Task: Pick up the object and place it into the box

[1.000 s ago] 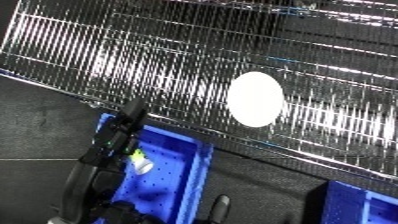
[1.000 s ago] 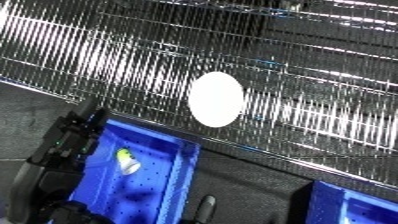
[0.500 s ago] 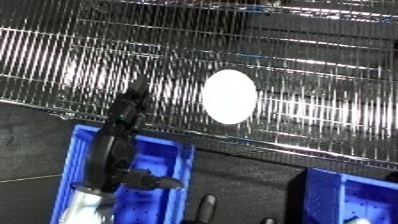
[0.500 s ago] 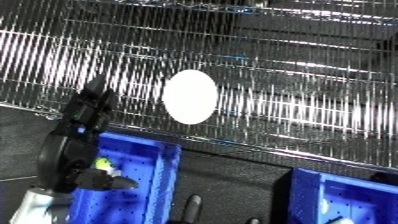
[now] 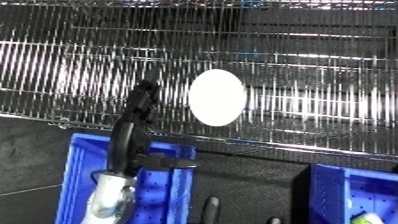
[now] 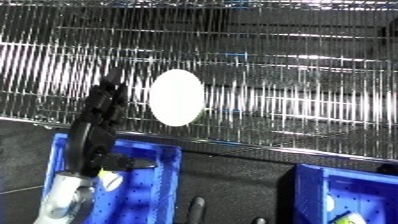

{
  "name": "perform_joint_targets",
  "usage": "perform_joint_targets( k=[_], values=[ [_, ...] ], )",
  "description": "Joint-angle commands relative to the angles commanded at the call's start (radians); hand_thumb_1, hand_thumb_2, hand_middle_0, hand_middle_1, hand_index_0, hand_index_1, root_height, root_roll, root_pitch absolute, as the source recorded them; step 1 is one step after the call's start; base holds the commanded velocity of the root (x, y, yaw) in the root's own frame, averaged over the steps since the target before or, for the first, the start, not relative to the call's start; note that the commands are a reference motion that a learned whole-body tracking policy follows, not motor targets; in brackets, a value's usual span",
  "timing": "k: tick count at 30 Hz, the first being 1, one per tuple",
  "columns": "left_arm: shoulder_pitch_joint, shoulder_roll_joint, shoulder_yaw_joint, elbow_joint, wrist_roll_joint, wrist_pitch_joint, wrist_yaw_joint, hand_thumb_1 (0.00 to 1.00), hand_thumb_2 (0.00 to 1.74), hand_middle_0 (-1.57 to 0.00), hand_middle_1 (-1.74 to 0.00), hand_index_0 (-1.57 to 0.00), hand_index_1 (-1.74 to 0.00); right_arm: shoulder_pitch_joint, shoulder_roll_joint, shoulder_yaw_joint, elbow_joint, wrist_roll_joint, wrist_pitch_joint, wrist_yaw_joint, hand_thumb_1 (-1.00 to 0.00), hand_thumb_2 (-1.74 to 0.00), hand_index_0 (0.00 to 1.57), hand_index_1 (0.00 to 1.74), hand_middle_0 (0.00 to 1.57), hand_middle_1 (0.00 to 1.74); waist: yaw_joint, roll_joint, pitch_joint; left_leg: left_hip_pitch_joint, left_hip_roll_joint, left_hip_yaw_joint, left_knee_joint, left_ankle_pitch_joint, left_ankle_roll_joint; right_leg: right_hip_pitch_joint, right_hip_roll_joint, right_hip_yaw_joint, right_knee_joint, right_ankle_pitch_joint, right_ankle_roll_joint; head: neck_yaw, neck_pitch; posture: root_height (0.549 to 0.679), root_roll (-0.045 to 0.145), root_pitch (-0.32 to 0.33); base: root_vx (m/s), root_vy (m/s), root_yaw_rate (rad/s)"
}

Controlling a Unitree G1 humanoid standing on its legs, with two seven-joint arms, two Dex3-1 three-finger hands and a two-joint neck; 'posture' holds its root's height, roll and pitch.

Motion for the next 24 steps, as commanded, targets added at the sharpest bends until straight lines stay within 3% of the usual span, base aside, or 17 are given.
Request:
perform_joint_targets(
  k=[7,13,24],
  values=[
    [-0.074,-0.002,-0.002,0.081,0.004,-0.001,0.016,0.00,0.00,0.00,0.00,0.00,0.00,-0.004,-0.006,0.021,-0.033,0.009,0.010,-0.012,0.00,0.00,0.00,0.00,0.00,0.00,-0.029,-0.015,0.000,-0.030,0.012,0.007,0.016,-0.004,-0.0030,-0.031,0.0118,0.011,0.006,0.004,0.0012,-0.018,0.043,0.639,-0.004,0.124,-0.006,0.013,-0.083],
    [-0.127,-0.009,-0.012,0.121,0.008,0.001,0.015,0.00,0.00,0.00,0.00,0.00,0.00,-0.004,-0.002,0.034,-0.055,0.021,0.011,-0.022,0.00,0.00,0.00,0.00,0.00,0.00,-0.046,-0.024,0.000,-0.051,0.014,0.008,0.028,-0.011,-0.0031,-0.051,0.0189,0.017,0.009,0.005,0.0020,-0.036,0.063,0.638,-0.005,0.138,0.002,0.009,-0.053],
    [-0.202,-0.026,-0.024,0.162,-0.017,0.020,0.019,0.55,0.96,-0.86,-0.96,-0.86,-0.96,-0.010,0.012,0.050,-0.072,0.023,0.003,-0.034,0.00,0.00,0.00,0.00,0.00,0.00,-0.068,-0.030,0.000,-0.052,0.016,0.014,0.018,-0.012,-0.0089,-0.056,0.0221,0.026,-0.010,0.011,0.0071,-0.060,0.081,0.639,-0.003,0.151,-0.002,0.013,-0.019]
  ],
)
